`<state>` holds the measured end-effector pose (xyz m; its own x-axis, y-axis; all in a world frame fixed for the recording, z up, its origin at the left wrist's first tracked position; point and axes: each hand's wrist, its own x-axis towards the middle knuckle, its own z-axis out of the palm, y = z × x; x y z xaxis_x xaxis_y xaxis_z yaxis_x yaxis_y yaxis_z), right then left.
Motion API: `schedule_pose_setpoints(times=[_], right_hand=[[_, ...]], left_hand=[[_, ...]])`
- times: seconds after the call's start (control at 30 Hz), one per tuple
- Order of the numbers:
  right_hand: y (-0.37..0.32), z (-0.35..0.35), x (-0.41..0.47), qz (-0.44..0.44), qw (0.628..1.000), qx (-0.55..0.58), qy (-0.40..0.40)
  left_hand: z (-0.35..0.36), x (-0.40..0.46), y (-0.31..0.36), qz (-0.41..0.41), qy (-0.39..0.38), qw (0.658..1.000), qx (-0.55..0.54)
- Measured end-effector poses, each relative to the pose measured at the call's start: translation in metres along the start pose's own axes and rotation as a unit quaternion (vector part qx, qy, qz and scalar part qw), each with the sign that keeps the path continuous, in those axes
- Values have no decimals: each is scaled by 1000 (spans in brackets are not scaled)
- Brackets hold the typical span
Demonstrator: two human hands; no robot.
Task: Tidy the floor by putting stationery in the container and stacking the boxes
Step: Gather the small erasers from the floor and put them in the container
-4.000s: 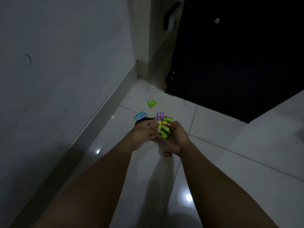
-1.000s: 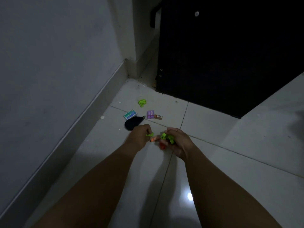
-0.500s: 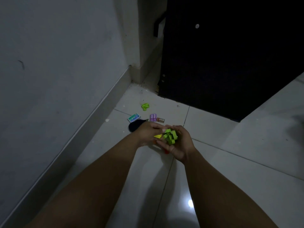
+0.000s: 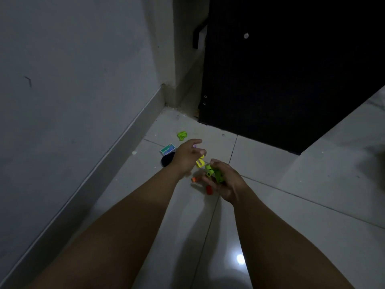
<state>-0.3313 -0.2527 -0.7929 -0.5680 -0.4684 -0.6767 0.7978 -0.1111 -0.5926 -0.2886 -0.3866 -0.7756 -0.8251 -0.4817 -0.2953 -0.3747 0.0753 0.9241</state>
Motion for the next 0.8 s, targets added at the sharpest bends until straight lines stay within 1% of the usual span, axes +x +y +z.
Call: schedule_pose_setpoints(times=[0.1, 0.2, 0.33, 0.43, 0.47, 0.5, 0.53, 0.57, 0.6, 0.67, 0.73, 0.8], right_hand=[[-2, 1, -3, 21, 997, -12, -72], [-4, 3, -4, 28, 994, -7, -101], [-2, 4, -2, 26, 995, -20, -89], [-3, 11, 2, 25, 998, -26, -57], [-3, 13, 3, 21, 998, -23, -51], [-4, 15, 4, 19, 999, -21, -46], [-4, 16, 5, 17, 999, -22, -41], [-5, 16, 7, 16, 999, -26, -36], [-5, 15, 8, 16, 999, -29, -32], [-5, 10, 11, 20, 999, -25, -23], [-4, 5, 15, 24, 1000, -11, -14], [-2, 1, 18, 27, 1000, 1, -2]], left_hand=[[7, -1, 0, -36, -54, 995, -71], [18, -1, -1, -58, -72, 988, -121], [27, -2, -5, -90, -59, 975, -192], [22, 3, -5, -106, -4, 973, -205], [17, 4, -5, -97, 21, 979, -176], [9, 2, -6, -72, 38, 991, -108], [0, 2, -11, -36, 49, 998, -6], [-10, 1, -19, 0, 40, 994, 101], [-20, 0, -27, 24, 18, 980, 199], [-36, -3, -46, 32, -39, 941, 335], [-45, -2, -59, 45, -59, 896, 438], [-47, 0, -67, 61, -63, 859, 504]])
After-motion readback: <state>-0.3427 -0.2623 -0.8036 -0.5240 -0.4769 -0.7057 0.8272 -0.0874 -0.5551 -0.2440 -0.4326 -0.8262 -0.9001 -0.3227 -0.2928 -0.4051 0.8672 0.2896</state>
